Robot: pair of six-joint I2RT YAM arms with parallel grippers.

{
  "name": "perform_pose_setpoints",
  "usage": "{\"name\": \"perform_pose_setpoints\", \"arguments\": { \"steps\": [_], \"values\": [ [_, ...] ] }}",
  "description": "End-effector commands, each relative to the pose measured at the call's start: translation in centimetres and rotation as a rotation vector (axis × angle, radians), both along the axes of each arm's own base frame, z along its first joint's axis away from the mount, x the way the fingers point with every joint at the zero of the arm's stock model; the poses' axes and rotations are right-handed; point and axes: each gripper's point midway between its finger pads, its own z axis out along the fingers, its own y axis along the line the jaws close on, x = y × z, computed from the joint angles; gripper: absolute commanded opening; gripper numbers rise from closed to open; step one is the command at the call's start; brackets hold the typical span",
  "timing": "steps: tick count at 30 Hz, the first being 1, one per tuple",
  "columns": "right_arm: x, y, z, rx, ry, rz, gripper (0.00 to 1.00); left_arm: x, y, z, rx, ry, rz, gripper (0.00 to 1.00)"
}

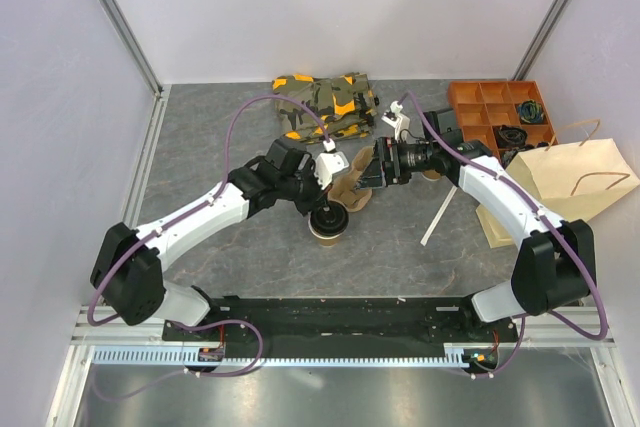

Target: Pack the takeout coffee

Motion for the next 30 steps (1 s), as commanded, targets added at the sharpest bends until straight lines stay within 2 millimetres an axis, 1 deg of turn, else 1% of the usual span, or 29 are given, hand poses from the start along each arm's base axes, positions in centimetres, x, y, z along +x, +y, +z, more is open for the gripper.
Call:
{"name": "perform_pose_setpoints", "arguments": {
  "steps": [1,2,3,4,5,7,8,9,10,11,12,13,14,15,17,19,20,21,23,27,30],
  "values": [
    [0.1,-0.1,0.1,0.005,-0.051,0.039,0.98,0.6,-0.2,0.9,-0.081,0.028,0.106,0.02],
    [0.4,-0.2,0.2,-0.003,-0.074,0.041,0.98,0.6,-0.1,1.0,-0.092,0.036,0.12,0.02],
    [0.4,-0.4,0.1,-0.019,-0.103,0.054,0.98,0.4,0.2,0.6,-0.098,0.055,0.132,0.02],
    [0.5,-0.5,0.0,-0.03,-0.119,0.058,0.98,0.7,0.6,1.1,-0.133,0.08,0.169,0.02],
    [0.6,-0.6,0.0,-0.033,-0.129,0.061,0.98,1.0,0.9,1.1,-0.147,0.093,0.194,0.02],
    [0.2,-0.4,0.2,-0.019,-0.122,0.074,0.98,1.5,2.0,0.6,-0.157,0.121,0.257,0.02],
    [0.0,-0.3,0.1,-0.007,-0.108,0.079,0.98,1.5,2.2,0.9,-0.168,0.116,0.271,0.02],
    [-0.2,0.0,0.4,0.02,-0.103,0.091,0.98,1.5,2.4,0.9,-0.173,0.109,0.279,0.02],
    [-0.3,0.1,0.6,0.035,-0.085,0.086,0.97,1.1,2.6,0.4,-0.172,0.114,0.282,0.02],
    [-0.6,0.2,0.3,0.045,-0.065,0.084,0.97,1.0,2.6,1.2,-0.209,0.11,0.299,0.02],
    [-0.5,0.3,0.8,0.064,-0.082,0.083,0.96,0.7,2.9,0.7,-0.203,0.11,0.31,0.02],
    [-0.7,0.4,0.6,0.072,-0.052,0.069,0.95,0.9,3.1,0.6,-0.197,0.094,0.334,0.02],
    [-0.6,0.6,0.9,0.084,-0.07,0.07,0.95,1.1,3.3,1.0,-0.205,0.07,0.347,0.02],
    [-0.7,0.6,1.0,0.092,-0.065,0.07,0.95,1.2,3.6,0.8,-0.205,0.071,0.38,0.02],
    [-0.7,0.7,0.9,0.103,-0.049,0.065,0.94,2.1,4.3,0.8,-0.197,0.038,0.449,0.02],
    [-0.7,0.9,0.7,0.107,-0.036,0.067,0.94,2.0,4.2,1.0,-0.212,0.039,0.453,0.02],
    [-0.6,1.0,0.6,0.109,-0.029,0.067,0.94,2.1,3.8,1.7,-0.247,0.02,0.442,0.02],
    [-0.7,1.1,0.5,0.111,-0.02,0.07,0.93,1.5,3.8,1.8,-0.265,0.01,0.431,0.02],
    [-0.7,1.2,0.5,0.116,-0.016,0.077,0.93,1.4,3.6,2.0,-0.278,-0.028,0.427,0.02],
    [-1.0,1.5,0.6,0.121,-0.013,0.089,0.93,1.0,3.3,1.3,-0.27,-0.024,0.423,0.02],
    [-1.1,1.5,0.6,0.121,-0.015,0.095,0.92,1.3,3.1,1.4,-0.278,-0.023,0.43,0.02]
  ]
}}
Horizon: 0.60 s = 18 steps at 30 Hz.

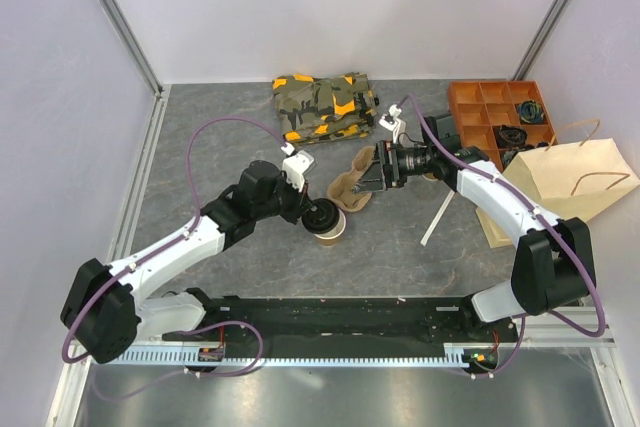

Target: Pack the takeout coffee

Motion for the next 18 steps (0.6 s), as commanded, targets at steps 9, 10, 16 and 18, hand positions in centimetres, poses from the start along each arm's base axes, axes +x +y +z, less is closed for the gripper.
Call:
{"name": "perform_pose_setpoints", "arguments": {
  "steps": [9,10,16,18],
  "values": [
    [-0.2,0.7,0.5,0.036,-0.012,0.045,0.93,0.6,-1.2,0.3,-0.044,-0.022,0.027,0.02],
    [-0.3,0.8,0.4,0.037,-0.009,0.047,0.93,0.6,-1.2,0.1,-0.04,-0.02,0.026,0.02],
    [-0.5,0.9,0.3,0.038,-0.011,0.056,0.94,0.7,-1.3,-0.6,-0.018,-0.012,0.022,0.04],
    [-0.5,0.9,0.4,0.038,-0.012,0.057,0.95,0.6,-1.4,-0.8,-0.014,-0.01,0.02,0.04]
  ]
}}
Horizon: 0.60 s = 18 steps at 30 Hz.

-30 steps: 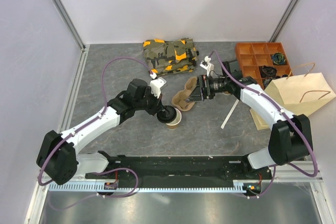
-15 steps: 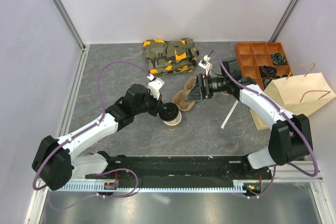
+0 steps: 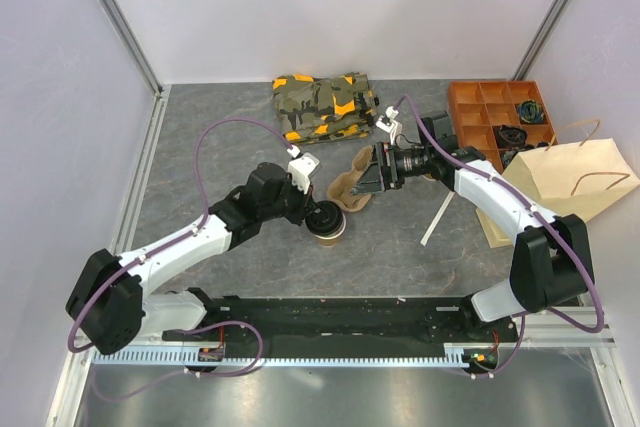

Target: Pack the takeout coffee

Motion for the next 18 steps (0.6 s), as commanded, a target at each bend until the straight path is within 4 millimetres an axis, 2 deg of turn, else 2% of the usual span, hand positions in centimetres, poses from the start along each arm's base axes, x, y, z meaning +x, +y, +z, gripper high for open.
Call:
{"name": "perform_pose_setpoints", "arguments": {
  "steps": [1,18],
  "values": [
    [-0.02,0.39,0.61,0.03,-0.036,0.032,0.95,0.48,-0.43,0.35,-0.02,-0.023,0.018,0.04],
    [-0.07,0.34,0.31,0.024,-0.028,0.03,0.95,0.43,-0.73,-0.11,0.028,-0.056,0.001,0.06]
  ]
}}
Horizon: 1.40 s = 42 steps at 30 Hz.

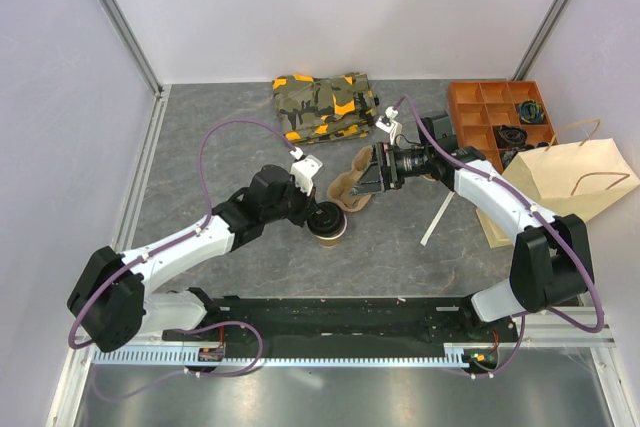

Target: Pack the takeout coffee

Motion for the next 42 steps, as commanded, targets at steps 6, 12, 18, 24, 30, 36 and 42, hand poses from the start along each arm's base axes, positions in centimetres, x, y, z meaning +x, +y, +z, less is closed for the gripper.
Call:
{"name": "perform_pose_setpoints", "arguments": {
  "steps": [6,12,18,24,30,36,42],
  "values": [
    [-0.1,0.3,0.1,0.021,-0.023,0.03,0.95,0.5,-0.4,1.0,0.03,-0.058,0.01,0.06],
    [-0.1,0.3,0.1,0.019,-0.021,0.029,0.96,0.4,-0.5,1.7,0.036,-0.069,0.015,0.06],
    [-0.2,0.3,0.0,0.018,-0.022,0.028,0.96,0.3,-0.6,1.9,0.048,-0.077,0.013,0.07],
    [-0.2,0.2,0.0,0.017,-0.02,0.027,0.96,0.2,-0.9,1.9,0.056,-0.086,0.004,0.1],
    [-0.1,0.2,-0.1,0.012,-0.022,0.025,0.97,-0.1,-1.2,1.7,0.071,-0.092,-0.017,0.17],
    [-0.1,0.2,-0.1,0.009,-0.026,0.024,0.97,-0.4,-1.3,1.3,0.081,-0.086,-0.027,0.18],
    [-0.1,0.2,-0.1,0.008,-0.026,0.025,0.97,0.1,-0.6,1.2,0.104,-0.102,0.015,0.18]
  ]
}}
